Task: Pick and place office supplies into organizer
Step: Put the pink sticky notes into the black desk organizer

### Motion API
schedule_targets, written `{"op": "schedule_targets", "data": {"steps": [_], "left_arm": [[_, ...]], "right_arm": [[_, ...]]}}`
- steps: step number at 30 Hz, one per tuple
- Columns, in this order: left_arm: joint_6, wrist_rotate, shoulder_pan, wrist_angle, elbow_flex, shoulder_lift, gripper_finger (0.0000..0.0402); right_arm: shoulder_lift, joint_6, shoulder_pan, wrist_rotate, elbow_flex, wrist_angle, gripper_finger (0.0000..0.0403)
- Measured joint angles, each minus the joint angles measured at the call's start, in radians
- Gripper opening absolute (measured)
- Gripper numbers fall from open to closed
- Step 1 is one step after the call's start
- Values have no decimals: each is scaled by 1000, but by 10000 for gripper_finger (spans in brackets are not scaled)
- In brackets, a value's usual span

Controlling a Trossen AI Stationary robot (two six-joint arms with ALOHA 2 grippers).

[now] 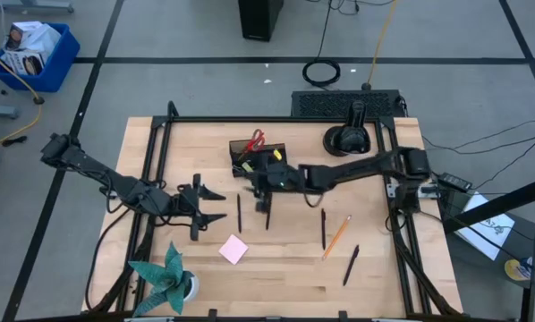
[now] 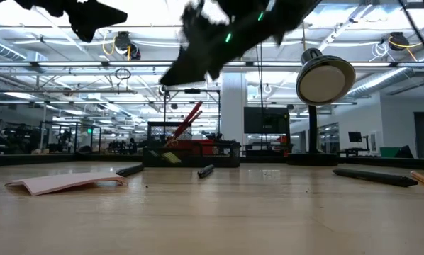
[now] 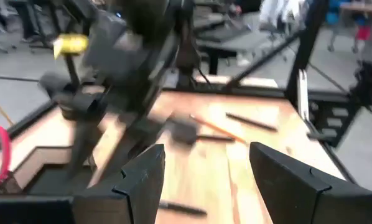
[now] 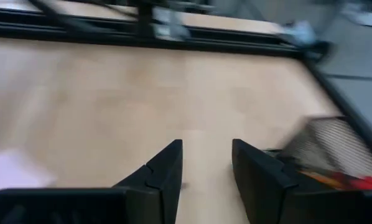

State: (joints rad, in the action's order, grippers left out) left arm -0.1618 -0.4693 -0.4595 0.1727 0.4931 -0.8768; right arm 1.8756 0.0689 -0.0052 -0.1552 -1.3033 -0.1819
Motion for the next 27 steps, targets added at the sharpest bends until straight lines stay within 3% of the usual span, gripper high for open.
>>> {"op": "schedule_targets", "data": {"steps": [8,13,18,27], "left_arm": [[-81,104,1,-144,0,0,239],[-156,47,1,-228,0,0,240],[-127,24,1,-270,0,-55,243],[73,-78,-5,-7,-1,-320,320]], "right_arm": [[-190,-31,149,25,90,184,126],[-333,-183,206,21,277,169,126],[-439,-351,267,22,538,-79,126],[-493,-527,345,-10,929,-653,126]]}}
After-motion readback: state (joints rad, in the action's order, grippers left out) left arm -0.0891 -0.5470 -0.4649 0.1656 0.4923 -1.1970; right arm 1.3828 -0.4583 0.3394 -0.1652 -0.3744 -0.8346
